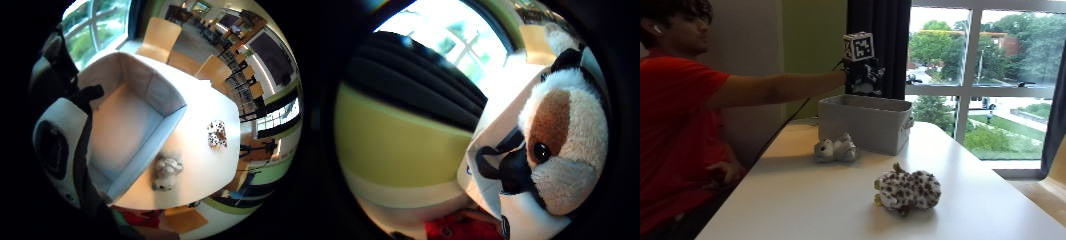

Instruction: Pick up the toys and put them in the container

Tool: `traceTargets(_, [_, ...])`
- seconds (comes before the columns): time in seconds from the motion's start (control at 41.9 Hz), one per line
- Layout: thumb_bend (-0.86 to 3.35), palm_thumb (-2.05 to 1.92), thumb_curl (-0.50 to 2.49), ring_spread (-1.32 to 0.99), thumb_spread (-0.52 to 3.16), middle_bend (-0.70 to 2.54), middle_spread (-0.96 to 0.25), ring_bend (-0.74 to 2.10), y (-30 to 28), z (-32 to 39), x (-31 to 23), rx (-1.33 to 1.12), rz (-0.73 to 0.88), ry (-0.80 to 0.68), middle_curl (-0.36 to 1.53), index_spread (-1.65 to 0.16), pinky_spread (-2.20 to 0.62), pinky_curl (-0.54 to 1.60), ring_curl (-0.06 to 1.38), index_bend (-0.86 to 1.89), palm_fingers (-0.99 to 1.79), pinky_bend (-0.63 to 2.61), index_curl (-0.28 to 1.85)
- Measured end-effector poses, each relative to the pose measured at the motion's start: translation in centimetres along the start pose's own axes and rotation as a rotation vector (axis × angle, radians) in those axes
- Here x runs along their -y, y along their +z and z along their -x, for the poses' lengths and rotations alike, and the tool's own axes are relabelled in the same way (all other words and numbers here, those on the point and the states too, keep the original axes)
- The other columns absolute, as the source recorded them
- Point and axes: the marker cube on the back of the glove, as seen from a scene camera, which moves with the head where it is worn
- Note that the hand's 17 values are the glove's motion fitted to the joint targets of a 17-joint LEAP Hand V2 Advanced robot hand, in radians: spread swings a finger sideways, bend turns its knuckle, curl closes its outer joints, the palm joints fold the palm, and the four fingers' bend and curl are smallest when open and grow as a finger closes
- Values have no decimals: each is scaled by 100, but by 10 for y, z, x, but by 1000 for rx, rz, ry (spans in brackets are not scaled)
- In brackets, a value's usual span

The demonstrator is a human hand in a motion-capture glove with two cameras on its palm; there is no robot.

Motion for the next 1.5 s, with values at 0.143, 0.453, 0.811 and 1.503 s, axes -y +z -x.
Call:
traceTargets(0.143, [-6, 36, 85, -41, 68, 72, -38, 99, 12, 12, -5, 8, 66, 15, 62, -31, -38, 45, 48, 47, 60, 94, 72])
traceTargets(0.453, [-9, -7, 57, -16, 102, 38, -23, 51, 3, -31, -41, -15, 96, 1, 47, -39, -6, 41, 31, 33, -12, 95, 59])
traceTargets(0.811, [-8, -9, 40, -4, 106, 23, -15, 28, 4, -133, -132, -33, 75, 36, 41, -43, 6, 35, 24, 31, -7, 83, 52])
traceTargets(1.503, [-5, -6, 27, 1, 112, 12, -10, 18, 101, -179, -218, -89, 243, 167, 32, -44, 10, 39, 19, 27, -4, 98, 47])
